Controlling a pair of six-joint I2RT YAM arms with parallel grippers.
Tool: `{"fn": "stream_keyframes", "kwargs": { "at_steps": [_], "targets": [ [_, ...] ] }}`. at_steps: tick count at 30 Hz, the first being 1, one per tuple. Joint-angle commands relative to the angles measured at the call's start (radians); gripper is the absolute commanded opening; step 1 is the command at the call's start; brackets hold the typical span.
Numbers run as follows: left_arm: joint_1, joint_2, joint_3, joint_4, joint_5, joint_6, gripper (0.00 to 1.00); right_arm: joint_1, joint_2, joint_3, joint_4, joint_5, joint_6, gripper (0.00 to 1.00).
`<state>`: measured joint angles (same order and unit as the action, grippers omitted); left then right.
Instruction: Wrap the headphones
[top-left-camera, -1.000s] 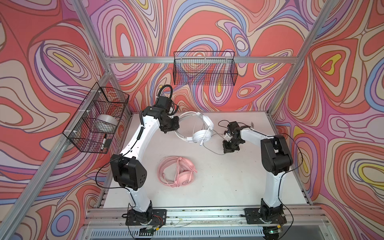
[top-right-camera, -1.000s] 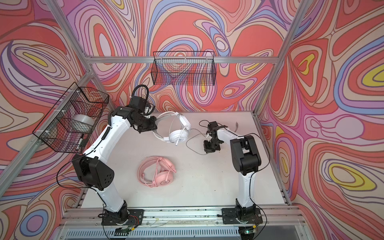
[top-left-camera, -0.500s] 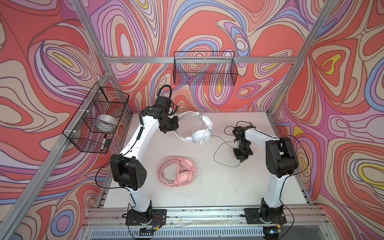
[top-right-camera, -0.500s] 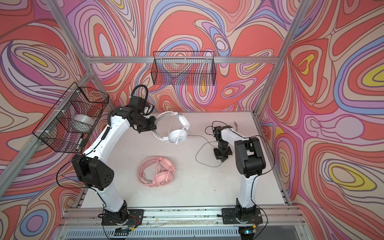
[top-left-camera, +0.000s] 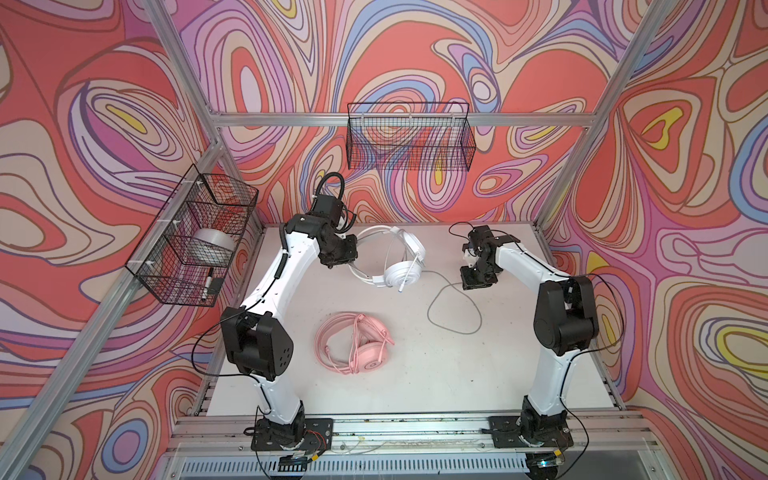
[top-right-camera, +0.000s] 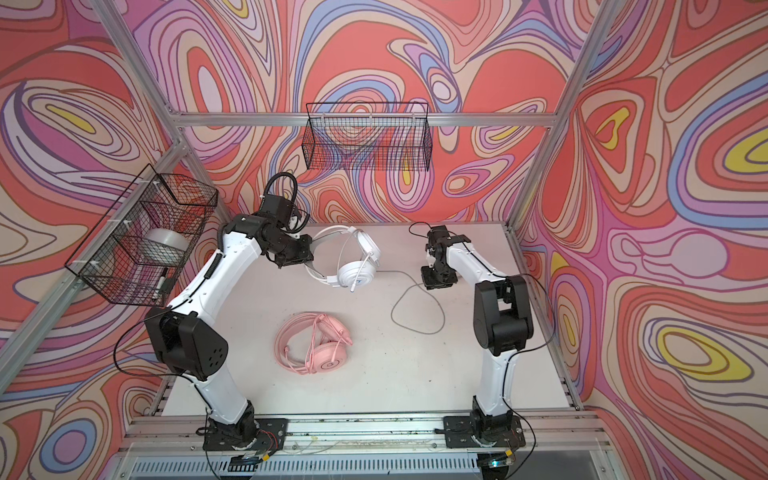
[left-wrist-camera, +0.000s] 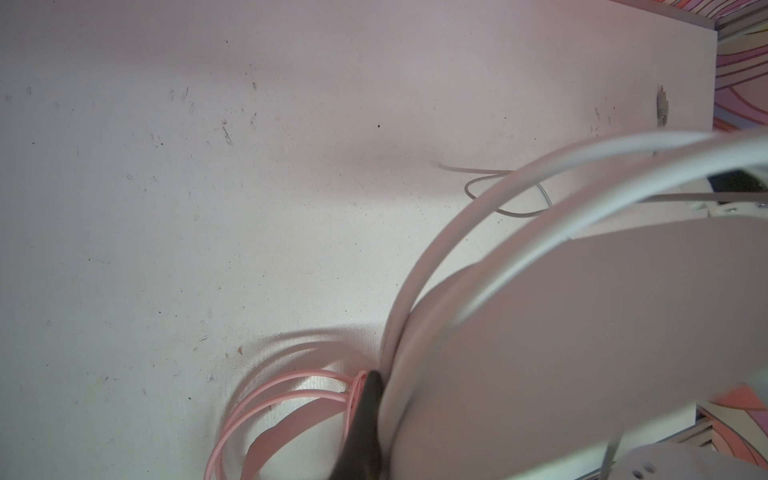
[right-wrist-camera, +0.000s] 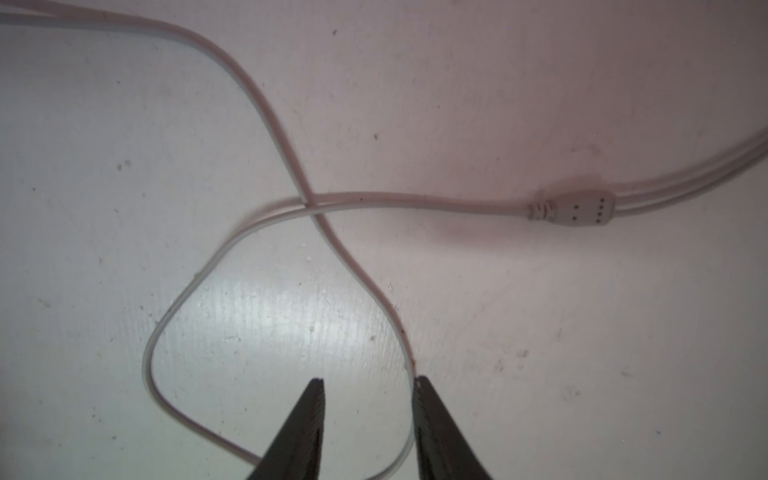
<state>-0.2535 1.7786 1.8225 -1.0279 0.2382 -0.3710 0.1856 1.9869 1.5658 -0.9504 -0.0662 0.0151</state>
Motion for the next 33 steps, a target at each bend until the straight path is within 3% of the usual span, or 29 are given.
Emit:
{"fn": "stream_keyframes", "kwargs": {
  "at_steps": [1, 8, 22, 33],
  "targets": [
    [0.007, -0.026, -0.001, 0.03, 0.038, -0.021, 0.0, 0.0, 0.029, 0.012, 0.082, -0.049, -0.021, 0.38],
    [0.007, -0.025, -0.002, 0.039, 0.032, -0.032, 0.0, 0.006, 0.063, 0.006, 0.169, -0.071, -0.003, 0.38],
    [0.007, -0.018, 0.0, 0.038, 0.041, -0.041, 0.0, 0.047, 0.167, 0.059, 0.156, -0.026, -0.015, 0.34],
    [0.007, -0.024, 0.007, 0.031, 0.029, -0.041, 0.0, 0.072, 0.242, 0.097, 0.07, 0.095, -0.033, 0.23]
  ]
}}
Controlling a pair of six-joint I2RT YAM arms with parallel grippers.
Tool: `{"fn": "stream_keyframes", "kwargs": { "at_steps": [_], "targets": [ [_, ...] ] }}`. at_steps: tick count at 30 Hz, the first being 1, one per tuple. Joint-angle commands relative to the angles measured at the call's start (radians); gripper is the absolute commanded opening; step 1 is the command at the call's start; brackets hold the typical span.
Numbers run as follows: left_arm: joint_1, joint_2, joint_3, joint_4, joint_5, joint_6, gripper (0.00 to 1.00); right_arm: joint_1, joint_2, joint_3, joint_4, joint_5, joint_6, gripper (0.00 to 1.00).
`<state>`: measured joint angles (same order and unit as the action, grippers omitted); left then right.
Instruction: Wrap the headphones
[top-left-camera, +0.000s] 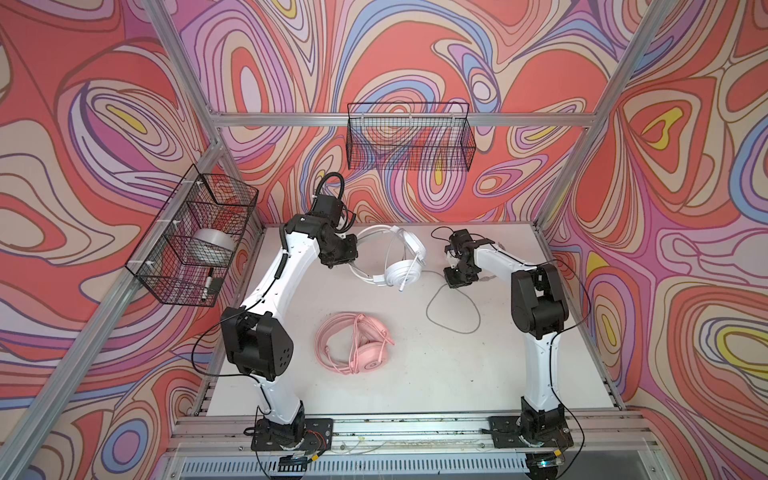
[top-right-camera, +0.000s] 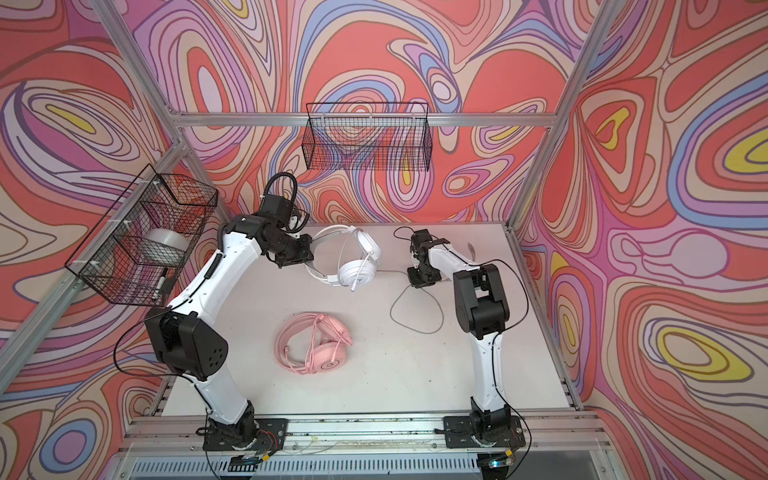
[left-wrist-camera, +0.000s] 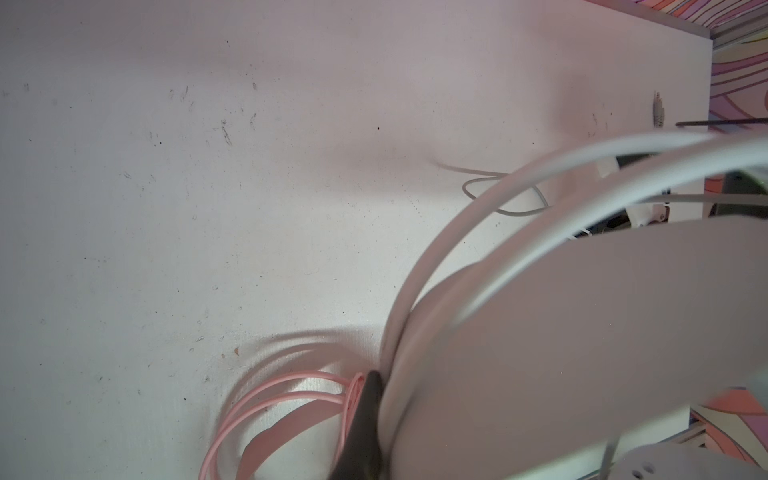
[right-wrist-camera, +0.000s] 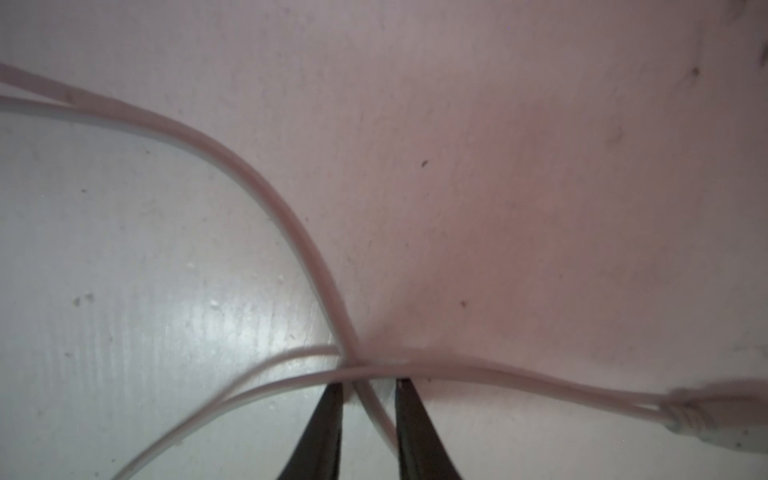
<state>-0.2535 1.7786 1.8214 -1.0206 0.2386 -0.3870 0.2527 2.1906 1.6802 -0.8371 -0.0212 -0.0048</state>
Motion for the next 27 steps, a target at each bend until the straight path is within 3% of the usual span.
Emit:
{"fn": "stream_keyframes", "kwargs": {
  "at_steps": [1, 12, 27],
  "targets": [
    [0.007, -0.025, 0.008, 0.024, 0.029, -0.027, 0.0, 0.005, 0.038, -0.03, -0.041, 0.053, -0.014, 0.22],
    [0.007, -0.024, 0.003, 0.043, 0.024, -0.044, 0.0, 0.008, -0.031, -0.169, 0.057, 0.001, -0.052, 0.01],
    [0.007, -0.021, -0.001, 0.053, 0.012, -0.05, 0.0, 0.007, -0.219, -0.238, 0.045, -0.043, -0.127, 0.0]
  ]
}}
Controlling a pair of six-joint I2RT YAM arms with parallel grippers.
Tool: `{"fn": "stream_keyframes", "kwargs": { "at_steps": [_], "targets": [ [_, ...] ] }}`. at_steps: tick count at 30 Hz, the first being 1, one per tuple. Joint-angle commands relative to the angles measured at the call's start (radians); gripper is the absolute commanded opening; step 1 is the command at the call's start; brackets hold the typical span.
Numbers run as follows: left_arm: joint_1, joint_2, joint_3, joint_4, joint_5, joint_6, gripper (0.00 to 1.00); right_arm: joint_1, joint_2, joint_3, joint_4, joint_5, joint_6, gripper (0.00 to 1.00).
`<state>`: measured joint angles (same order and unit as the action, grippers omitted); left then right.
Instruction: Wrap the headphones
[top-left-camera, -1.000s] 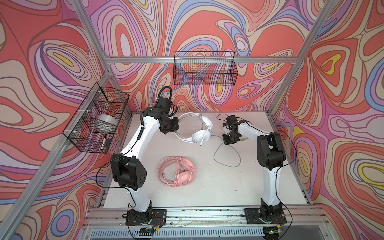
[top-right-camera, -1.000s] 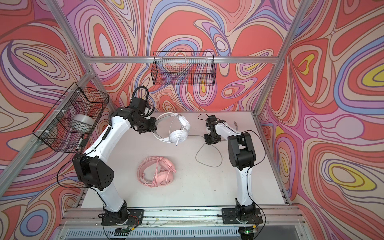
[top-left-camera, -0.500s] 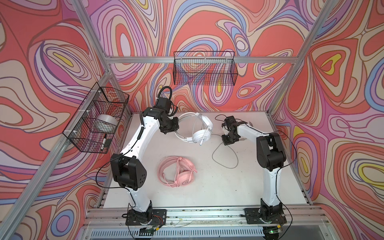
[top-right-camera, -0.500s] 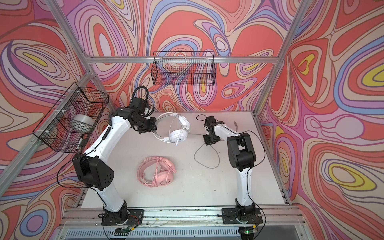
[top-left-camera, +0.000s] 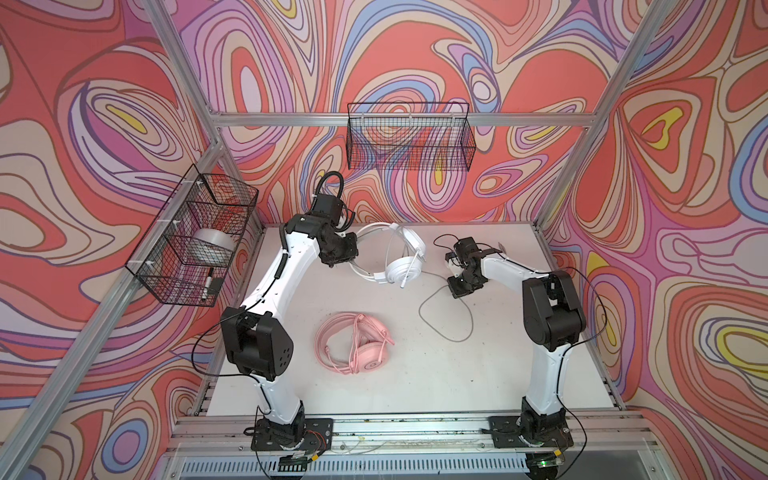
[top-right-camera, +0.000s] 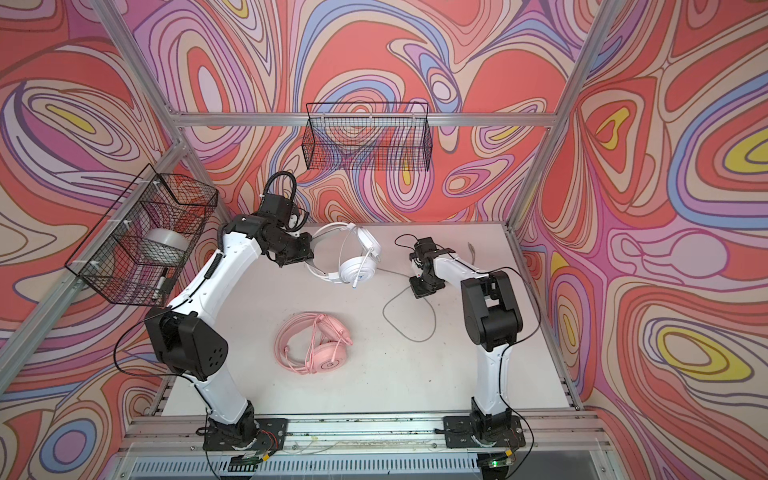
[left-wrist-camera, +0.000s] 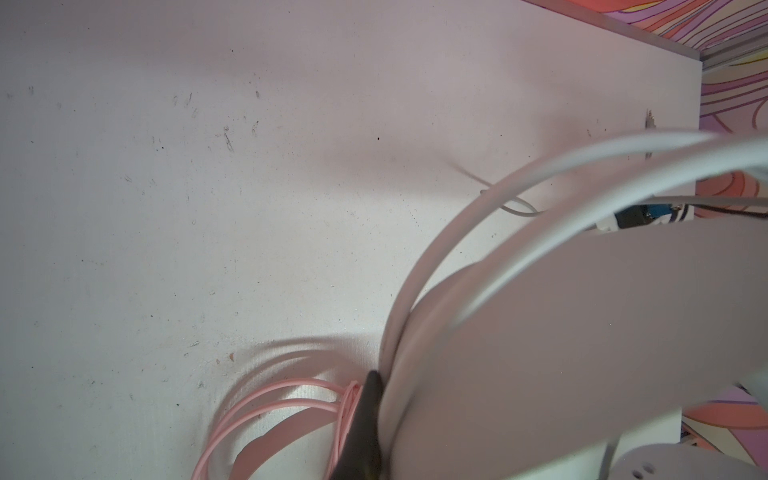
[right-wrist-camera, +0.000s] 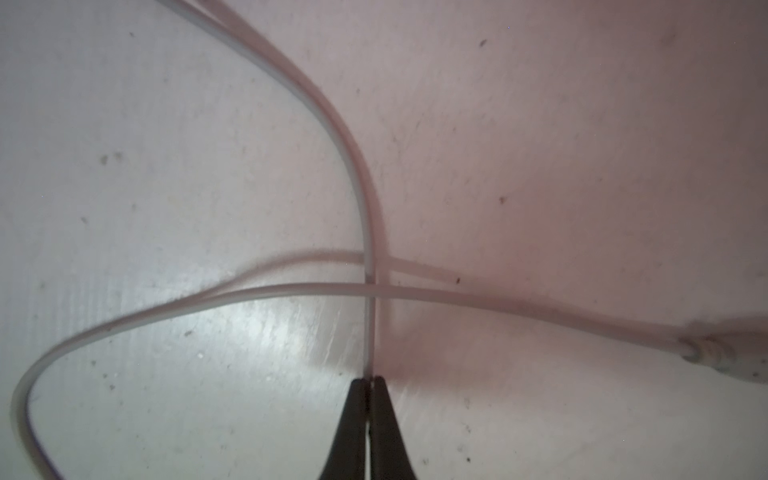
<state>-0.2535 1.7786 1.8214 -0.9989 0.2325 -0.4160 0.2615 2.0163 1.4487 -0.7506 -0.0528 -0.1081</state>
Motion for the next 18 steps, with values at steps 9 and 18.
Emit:
{"fn": "stream_keyframes", "kwargs": {
  "at_steps": [9, 18],
  "targets": [
    [0.007, -0.02, -0.001, 0.028, 0.011, -0.012, 0.0, -0.002, -0.127, -0.072, -0.078, -0.032, -0.037, 0.0],
    [0.007, -0.019, -0.011, 0.029, 0.014, -0.009, 0.0, -0.004, -0.115, -0.071, -0.157, -0.042, -0.012, 0.04]
  ]
}}
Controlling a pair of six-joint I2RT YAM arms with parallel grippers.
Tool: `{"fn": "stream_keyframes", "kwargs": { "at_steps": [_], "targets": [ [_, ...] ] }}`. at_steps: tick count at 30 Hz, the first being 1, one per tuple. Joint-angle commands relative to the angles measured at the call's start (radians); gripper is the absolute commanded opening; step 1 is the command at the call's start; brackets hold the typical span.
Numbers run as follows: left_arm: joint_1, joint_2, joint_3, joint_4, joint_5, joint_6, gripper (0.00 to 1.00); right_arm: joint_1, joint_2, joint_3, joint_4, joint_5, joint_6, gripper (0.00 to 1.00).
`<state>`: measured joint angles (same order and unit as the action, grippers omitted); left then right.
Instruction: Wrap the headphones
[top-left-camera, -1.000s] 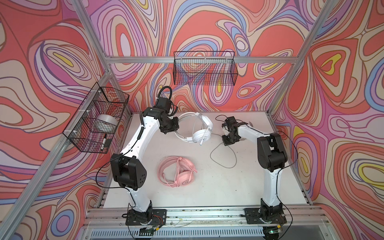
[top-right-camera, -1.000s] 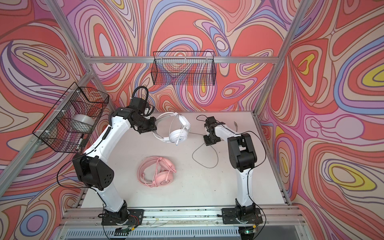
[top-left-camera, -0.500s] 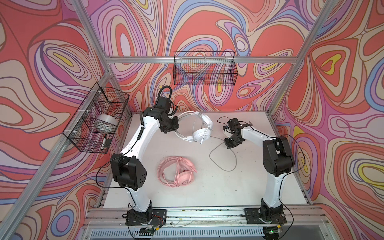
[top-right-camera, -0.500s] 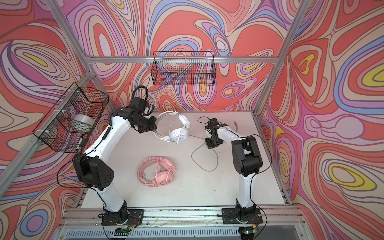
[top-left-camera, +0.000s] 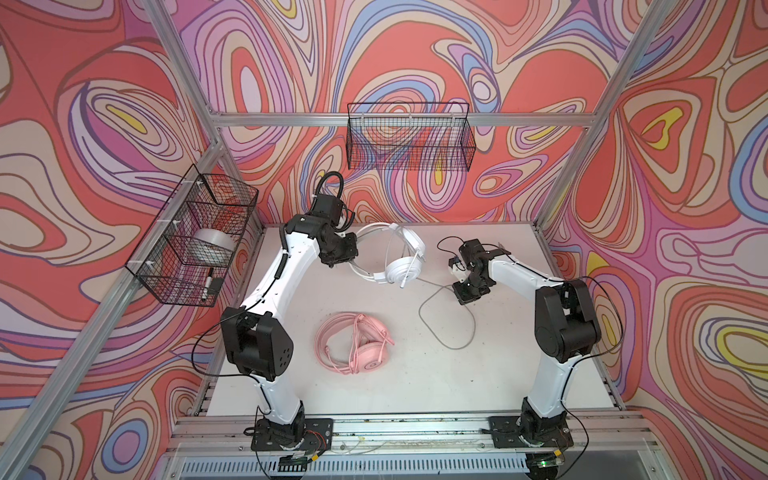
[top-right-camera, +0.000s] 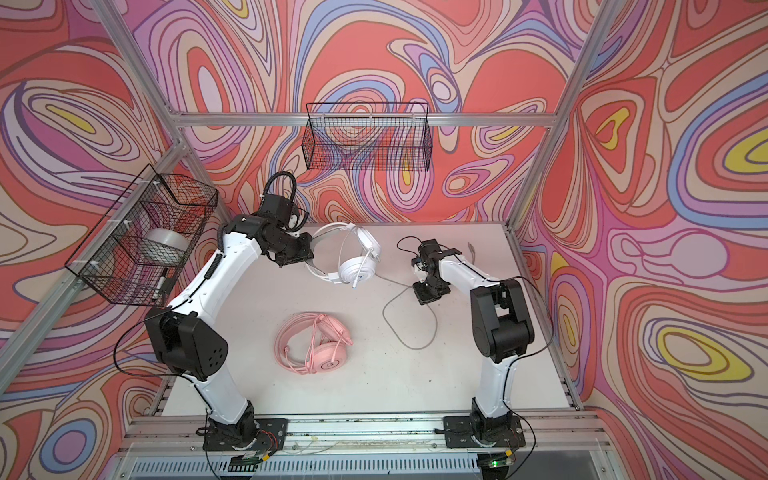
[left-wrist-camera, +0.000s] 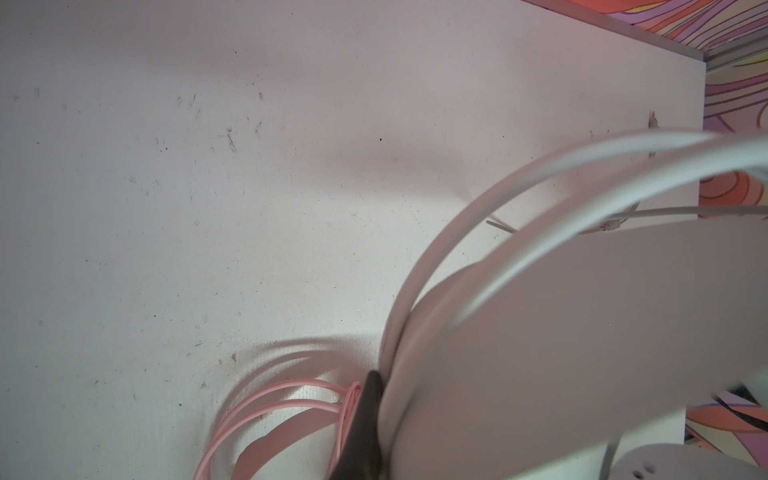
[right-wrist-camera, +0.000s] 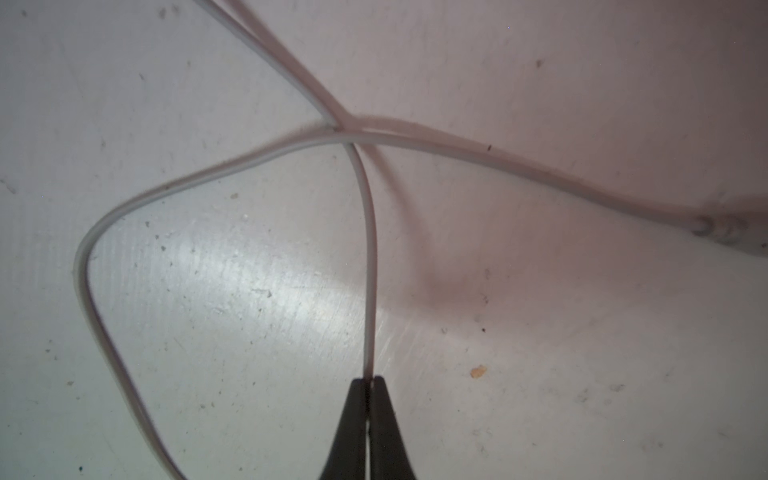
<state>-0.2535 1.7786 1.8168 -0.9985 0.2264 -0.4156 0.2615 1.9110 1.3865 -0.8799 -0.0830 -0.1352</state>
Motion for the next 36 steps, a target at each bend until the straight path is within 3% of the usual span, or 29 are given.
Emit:
{"fn": "stream_keyframes", "kwargs": {
  "at_steps": [1, 7, 22, 36],
  "targets": [
    [0.007, -0.018, -0.007, 0.03, 0.022, -0.008, 0.0, -0.004, -0.008, 0.0, -0.031, -0.015, 0.019, 0.06],
    [0.007, -0.018, -0.008, 0.035, 0.025, -0.011, 0.0, -0.008, -0.001, 0.065, -0.016, -0.034, 0.046, 0.23],
    [0.007, -0.019, 0.044, 0.029, 0.06, -0.009, 0.0, -0.016, 0.121, 0.13, 0.29, -0.31, 0.118, 0.46],
    [0.007, -0.016, 0.123, 0.014, 0.086, -0.031, 0.0, 0.007, 0.216, 0.119, 0.427, -0.332, 0.165, 0.5]
  ]
}}
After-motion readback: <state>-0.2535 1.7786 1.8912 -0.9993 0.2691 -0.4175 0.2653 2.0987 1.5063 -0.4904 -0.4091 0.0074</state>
